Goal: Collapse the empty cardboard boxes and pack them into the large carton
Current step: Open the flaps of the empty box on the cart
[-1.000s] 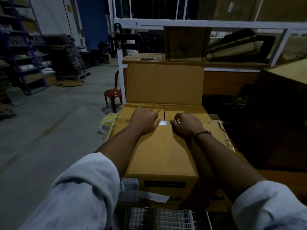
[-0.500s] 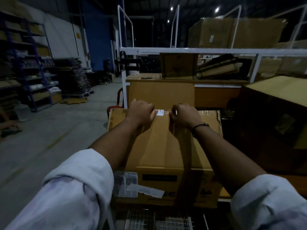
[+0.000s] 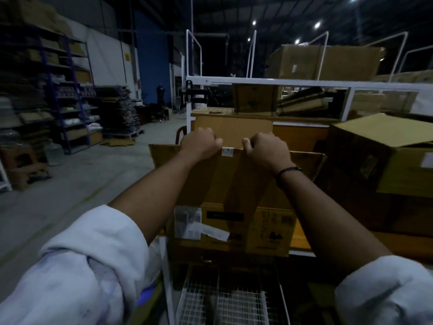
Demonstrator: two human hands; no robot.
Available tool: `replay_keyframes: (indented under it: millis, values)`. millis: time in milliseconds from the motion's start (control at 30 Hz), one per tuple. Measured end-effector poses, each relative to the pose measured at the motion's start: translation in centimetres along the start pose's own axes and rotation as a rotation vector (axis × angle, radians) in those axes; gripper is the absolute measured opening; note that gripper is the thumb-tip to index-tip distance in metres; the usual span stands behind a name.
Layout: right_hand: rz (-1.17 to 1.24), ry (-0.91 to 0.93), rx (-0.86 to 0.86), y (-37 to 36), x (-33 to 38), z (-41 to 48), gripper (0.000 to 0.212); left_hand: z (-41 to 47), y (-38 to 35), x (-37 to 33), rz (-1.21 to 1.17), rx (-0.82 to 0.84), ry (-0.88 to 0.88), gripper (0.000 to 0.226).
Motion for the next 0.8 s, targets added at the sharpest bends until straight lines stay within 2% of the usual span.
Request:
replay_keyframes:
  millis: [133,233,367,433,533,667,733,800]
  values:
    - [-0.026,-0.044,-0.031,-0.3,1.0,-5.0,0.045,-2.8,-2.1,-0.2,-0.036,0.409,0.081,0.03]
    - [-0.026,-0.085,-0.054,-1.2,1.9,-9.6,0.049,-6.1,-4.9,-1.0,0.003,0.677,0.035,0.026]
    - [0.005,-0.161,-0.059,-3.4,2.7,-15.3,0.048,-11.1,-10.0,-1.1,-0.099,0.954,-0.039,0.037]
    - [0.024,-0.206,0.028,-6.3,2.7,-17.1,0.043,-12.9,-13.0,-0.5,-0.168,0.933,0.002,0.05]
    - [0.059,-0.179,0.21,-11.5,2.7,-17.9,0.032,-14.2,-17.2,0.7,0.012,0.751,0.03,0.071]
    - [0.198,-0.181,0.524,-19.2,1.4,-17.6,0.022,-15.9,-22.0,1.4,0.101,0.754,-0.03,0.081]
    - [0.185,-0.197,0.596,-21.6,0.5,-17.6,0.023,-16.1,-23.4,1.9,0.166,0.727,-0.053,0.086]
    - [0.14,-0.204,0.565,-22.4,-0.1,-17.0,0.026,-15.7,-23.9,2.9,0.216,0.658,-0.077,0.09]
Point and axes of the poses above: each hand's wrist, its own z-axis towards the middle knuckle, its own y-axis out of the back of the hand, x = y × z, the point moved 8 cm from there along z, towards the middle knuckle, and after that the axes turned 13 degrees about x, right-handed, at the moved point
